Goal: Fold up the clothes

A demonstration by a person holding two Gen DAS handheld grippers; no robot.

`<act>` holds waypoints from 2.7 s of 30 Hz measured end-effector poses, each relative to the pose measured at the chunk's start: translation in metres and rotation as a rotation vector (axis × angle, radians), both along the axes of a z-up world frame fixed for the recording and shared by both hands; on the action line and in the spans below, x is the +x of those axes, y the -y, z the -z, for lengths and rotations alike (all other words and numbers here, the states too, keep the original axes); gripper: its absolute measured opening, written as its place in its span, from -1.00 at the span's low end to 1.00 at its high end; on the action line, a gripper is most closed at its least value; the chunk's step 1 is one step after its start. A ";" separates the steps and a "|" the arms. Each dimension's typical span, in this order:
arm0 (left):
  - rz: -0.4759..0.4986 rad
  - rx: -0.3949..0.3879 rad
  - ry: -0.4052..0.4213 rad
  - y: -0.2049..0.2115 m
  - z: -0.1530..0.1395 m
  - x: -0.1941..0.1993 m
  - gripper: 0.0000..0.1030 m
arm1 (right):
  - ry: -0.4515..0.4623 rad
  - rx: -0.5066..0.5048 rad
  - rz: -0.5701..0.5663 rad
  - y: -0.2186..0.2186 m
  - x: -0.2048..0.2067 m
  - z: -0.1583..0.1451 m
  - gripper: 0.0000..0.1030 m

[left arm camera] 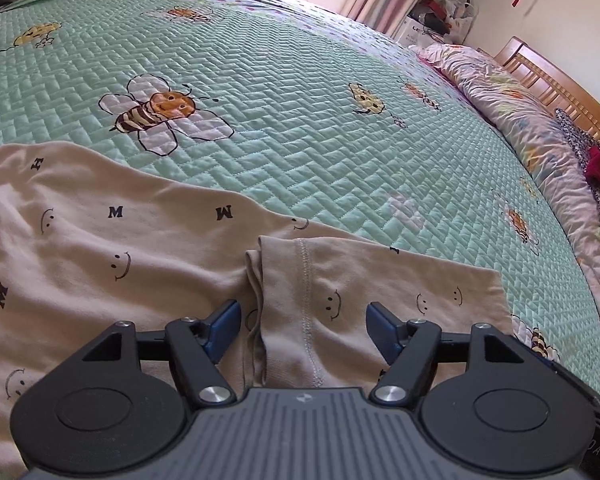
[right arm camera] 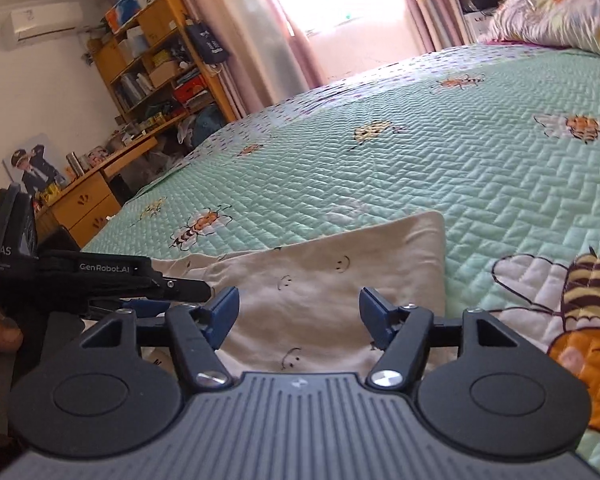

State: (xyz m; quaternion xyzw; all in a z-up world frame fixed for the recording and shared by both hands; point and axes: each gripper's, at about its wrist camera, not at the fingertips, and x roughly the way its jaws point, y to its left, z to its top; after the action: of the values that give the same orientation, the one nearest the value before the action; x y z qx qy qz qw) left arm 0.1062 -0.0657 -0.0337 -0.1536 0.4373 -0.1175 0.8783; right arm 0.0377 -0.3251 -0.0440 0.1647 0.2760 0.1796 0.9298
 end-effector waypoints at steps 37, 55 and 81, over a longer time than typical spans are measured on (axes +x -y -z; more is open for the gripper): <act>-0.184 0.144 0.009 -0.060 -0.019 -0.033 0.70 | -0.076 -0.058 0.013 -0.055 0.022 -0.002 0.34; -0.337 0.165 0.012 -0.136 -0.032 -0.080 0.78 | -0.031 -0.145 -0.163 -0.137 -0.008 -0.013 0.35; -0.511 -0.513 0.012 -0.295 0.026 -0.103 0.98 | -0.075 -0.008 -0.111 -0.100 -0.021 -0.030 0.53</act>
State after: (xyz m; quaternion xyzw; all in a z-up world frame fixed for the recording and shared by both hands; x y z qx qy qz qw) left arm 0.0033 0.2289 -0.0599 -0.4725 0.3358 -0.0010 0.8148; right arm 0.0168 -0.2252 -0.0144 0.1519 0.3201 0.2236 0.9080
